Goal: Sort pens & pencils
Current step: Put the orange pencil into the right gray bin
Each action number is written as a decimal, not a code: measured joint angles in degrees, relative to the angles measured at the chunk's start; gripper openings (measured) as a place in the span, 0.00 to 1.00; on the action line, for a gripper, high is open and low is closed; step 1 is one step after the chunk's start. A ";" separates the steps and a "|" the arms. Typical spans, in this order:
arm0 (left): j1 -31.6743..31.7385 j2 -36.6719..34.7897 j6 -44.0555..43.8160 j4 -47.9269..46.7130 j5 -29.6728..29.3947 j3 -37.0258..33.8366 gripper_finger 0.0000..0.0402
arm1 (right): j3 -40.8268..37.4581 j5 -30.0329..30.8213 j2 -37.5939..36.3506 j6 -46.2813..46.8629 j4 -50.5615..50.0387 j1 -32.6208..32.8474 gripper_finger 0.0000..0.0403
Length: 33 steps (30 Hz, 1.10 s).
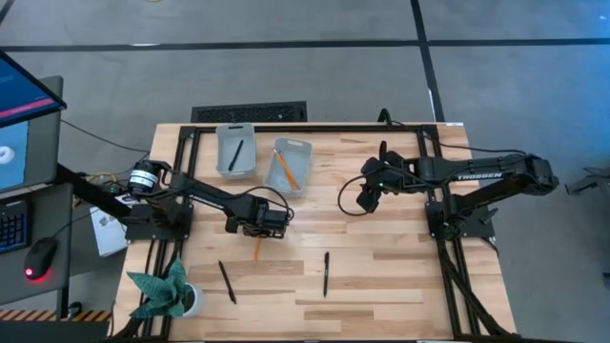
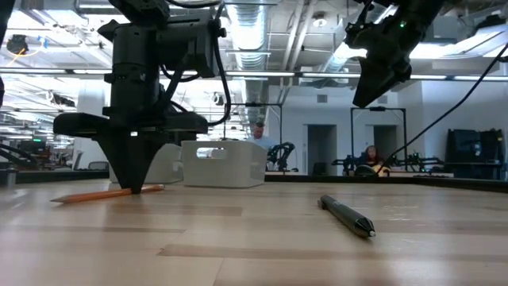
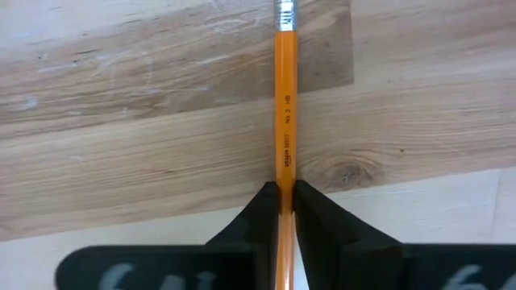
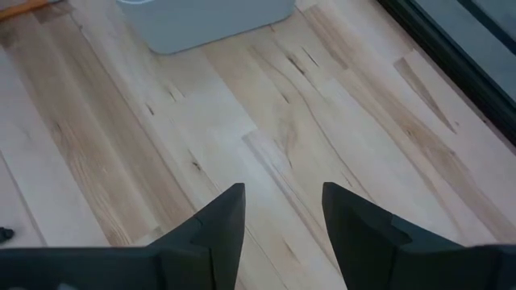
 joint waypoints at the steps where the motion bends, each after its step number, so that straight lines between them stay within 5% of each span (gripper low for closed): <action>1: 0.00 0.00 0.36 -0.01 -0.01 0.00 0.05 | 0.00 0.00 0.00 0.00 0.00 0.00 0.47; 33: 0.04 0.02 2.51 -0.08 -0.20 -0.02 0.06 | 0.00 0.00 0.00 -0.15 -0.02 0.00 0.46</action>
